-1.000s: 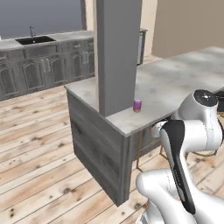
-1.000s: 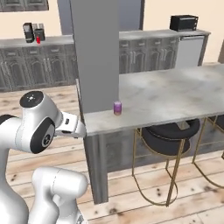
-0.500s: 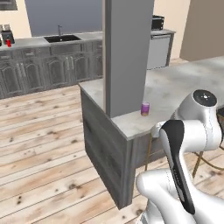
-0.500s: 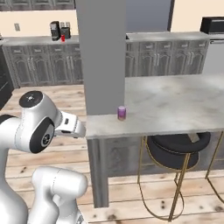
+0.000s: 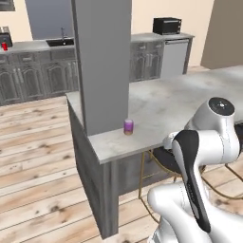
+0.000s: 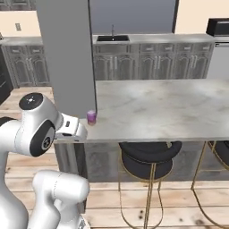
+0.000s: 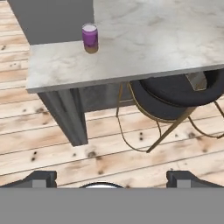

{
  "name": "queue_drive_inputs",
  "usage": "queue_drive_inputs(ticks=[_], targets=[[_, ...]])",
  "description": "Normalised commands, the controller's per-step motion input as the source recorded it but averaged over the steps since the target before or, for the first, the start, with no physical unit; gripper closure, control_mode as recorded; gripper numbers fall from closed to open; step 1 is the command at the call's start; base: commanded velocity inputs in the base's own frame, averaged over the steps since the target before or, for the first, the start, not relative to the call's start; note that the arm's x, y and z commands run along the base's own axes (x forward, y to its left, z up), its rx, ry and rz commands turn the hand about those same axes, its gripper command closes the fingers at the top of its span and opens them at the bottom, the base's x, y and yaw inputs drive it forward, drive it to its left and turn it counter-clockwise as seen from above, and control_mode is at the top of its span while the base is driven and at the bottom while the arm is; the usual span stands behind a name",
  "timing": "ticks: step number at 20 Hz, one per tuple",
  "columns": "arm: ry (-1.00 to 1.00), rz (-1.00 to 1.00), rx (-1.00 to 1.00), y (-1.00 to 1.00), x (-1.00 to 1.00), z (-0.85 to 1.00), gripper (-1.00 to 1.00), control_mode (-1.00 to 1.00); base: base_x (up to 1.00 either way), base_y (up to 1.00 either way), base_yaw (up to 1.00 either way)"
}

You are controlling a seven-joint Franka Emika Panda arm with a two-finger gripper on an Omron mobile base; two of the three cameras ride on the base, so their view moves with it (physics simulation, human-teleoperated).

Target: Four empty soda cans are scattered around the kitchen. Gather all the cans and cluster them next to the stove for recycling.

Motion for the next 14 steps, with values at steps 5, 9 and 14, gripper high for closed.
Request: queue_drive_inputs(ticks=[5,9,14], targets=[[0.0,0.0,0.0,0.0,0.0,0.0,-1.0,1.0,0.04,-0.7,0.16],[0.0,0.0,0.0,0.0,0.0,0.0,-1.0,1.0,0.28,-0.19,0.17],[0.0,0.0,0.0,0.0,0.0,0.0,-1.0,1.0,0.17,0.06,0.14]])
